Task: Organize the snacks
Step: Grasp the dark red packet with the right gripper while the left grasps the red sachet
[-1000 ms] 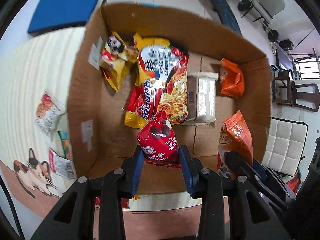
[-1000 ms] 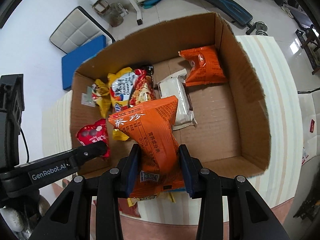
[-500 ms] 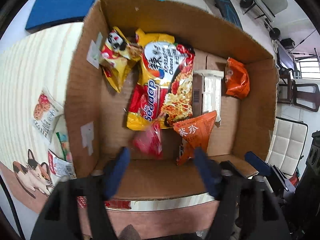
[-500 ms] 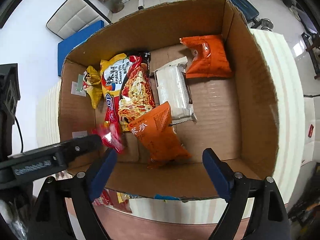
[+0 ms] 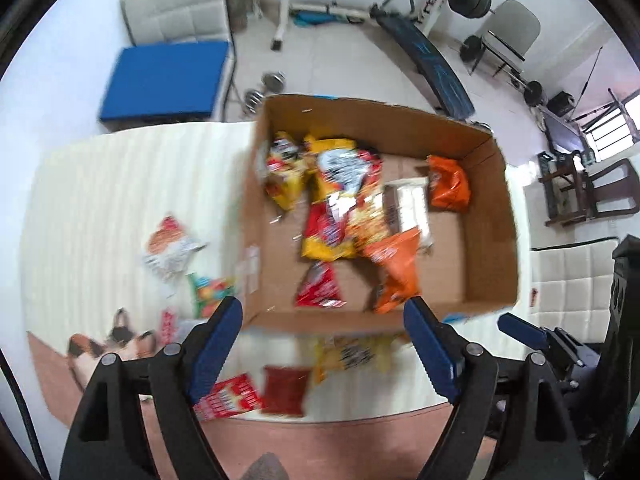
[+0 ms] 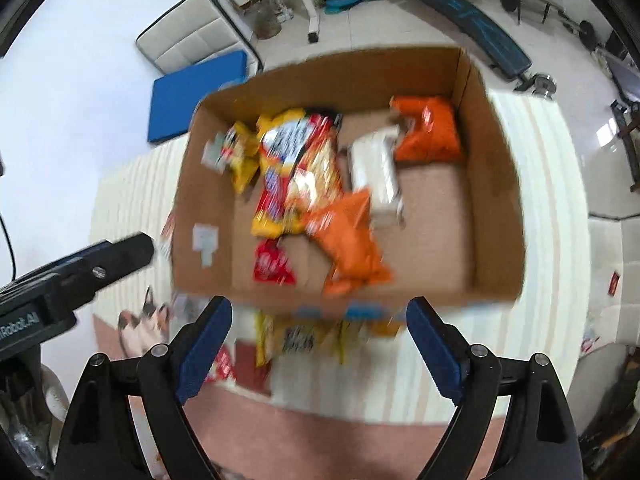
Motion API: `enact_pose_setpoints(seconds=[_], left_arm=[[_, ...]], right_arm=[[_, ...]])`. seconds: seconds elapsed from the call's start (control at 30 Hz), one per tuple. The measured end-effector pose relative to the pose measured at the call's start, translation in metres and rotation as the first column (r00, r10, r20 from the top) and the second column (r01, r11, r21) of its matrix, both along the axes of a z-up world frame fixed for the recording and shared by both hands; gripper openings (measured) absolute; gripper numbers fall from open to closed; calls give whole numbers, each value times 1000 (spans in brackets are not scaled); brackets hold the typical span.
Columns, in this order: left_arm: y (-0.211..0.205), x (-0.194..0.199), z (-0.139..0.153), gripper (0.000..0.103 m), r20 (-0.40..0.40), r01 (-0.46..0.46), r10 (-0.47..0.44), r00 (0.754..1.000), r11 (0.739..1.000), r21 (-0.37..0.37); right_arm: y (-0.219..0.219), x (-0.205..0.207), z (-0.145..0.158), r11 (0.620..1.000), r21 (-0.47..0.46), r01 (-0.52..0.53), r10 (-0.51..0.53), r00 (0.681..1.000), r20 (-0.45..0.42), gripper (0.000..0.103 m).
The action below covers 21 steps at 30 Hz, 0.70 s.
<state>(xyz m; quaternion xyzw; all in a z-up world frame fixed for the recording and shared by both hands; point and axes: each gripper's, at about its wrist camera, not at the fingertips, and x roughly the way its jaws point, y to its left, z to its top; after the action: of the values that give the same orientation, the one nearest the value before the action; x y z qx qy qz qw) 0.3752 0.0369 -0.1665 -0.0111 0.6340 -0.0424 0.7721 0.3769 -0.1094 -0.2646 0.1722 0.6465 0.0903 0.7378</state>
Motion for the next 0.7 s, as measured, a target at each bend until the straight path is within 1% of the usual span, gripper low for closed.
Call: enact_pose_setpoints(seconds=[0.07,0.1,0.13,0.2,0.27,0.33,0.4,0.47,0.57,0.6,0.63,0.7], left_arm=[[13,-27,-4,82,18,-6,6,1000,999,43],[22,-44,-11,82,18,-6,4,1000,996,86],[28,-55,-19,82,8,-5,4,1000,994,111],[42,-80,-42,82,-24,14,-10,1000,980,199],[61,-102,-73,82,-75,30,-9,997,959,281],[81,-119,-101,82,-131,33,8,991,949,313],[98,-133,-128,82,-177,48,13,984,941,336],[107,-143,-146,82,-200,72,0,980,933,353],[112,-153,-168,82,-221,143,-58,974,910,390],[112,-155,-172,82,-226,167,-79,971,900,403],[110,-158,-177,82,-229,197,-107,967,888,415],[106,-160,-186,82,-239,253,-162,957,871,422]], right_arm=[[18,-25,-14,1000,30,-5,6,999,-42,91],[26,-33,-22,999,45,-7,9,998,-63,91],[35,-42,-32,998,59,-6,11,996,-90,91],[59,-57,-60,997,79,-5,17,988,-151,91],[84,-65,-88,996,92,-17,35,979,-202,90],[112,-69,-115,997,70,-33,48,971,-236,87],[135,-69,-135,998,44,-50,59,964,-257,80],[157,-67,-155,998,10,-67,68,958,-280,77],[179,-65,-171,995,-40,-89,74,955,-287,76],[184,-63,-171,994,-60,-96,75,956,-282,78],[190,-62,-170,990,-90,-110,83,961,-264,77],[205,-61,-170,974,-143,-173,133,957,-256,75]])
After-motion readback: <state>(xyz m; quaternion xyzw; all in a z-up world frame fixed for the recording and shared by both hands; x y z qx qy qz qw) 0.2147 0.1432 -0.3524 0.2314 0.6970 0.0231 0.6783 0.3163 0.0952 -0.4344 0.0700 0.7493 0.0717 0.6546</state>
